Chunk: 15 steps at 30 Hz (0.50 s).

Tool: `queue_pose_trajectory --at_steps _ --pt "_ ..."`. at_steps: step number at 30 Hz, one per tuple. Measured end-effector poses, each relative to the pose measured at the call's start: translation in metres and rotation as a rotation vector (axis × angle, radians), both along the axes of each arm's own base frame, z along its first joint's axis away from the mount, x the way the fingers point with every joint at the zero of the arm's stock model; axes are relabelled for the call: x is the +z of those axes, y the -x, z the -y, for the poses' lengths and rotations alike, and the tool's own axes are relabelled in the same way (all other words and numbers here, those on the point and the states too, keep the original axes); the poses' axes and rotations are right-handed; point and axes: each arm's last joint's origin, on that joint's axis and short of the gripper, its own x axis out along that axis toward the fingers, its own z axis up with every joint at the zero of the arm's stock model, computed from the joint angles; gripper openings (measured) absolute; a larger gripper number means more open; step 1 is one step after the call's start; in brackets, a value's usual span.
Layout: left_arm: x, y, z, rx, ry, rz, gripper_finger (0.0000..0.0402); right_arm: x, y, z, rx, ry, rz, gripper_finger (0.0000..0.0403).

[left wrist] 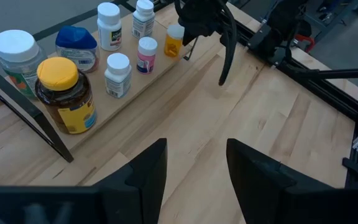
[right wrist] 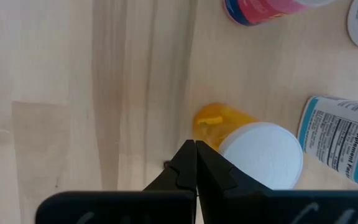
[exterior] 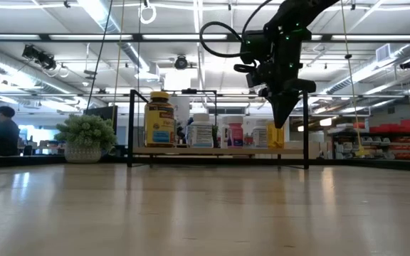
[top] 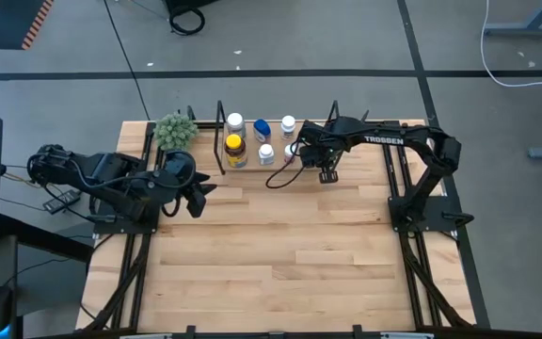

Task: Pick and place medicine bottles onto shelf by color
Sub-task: Put the orange medicine bottle on the shelf

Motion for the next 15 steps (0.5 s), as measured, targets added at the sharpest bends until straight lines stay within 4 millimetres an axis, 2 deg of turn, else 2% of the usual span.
queue_pose_trajectory --at_steps 15 --pt "0.0000 0.0000 0.0000 0.000 0.000 0.000 0.0172 0.0022 -0.0008 0.0026 -0.061 0.004 0.023 0.0004"
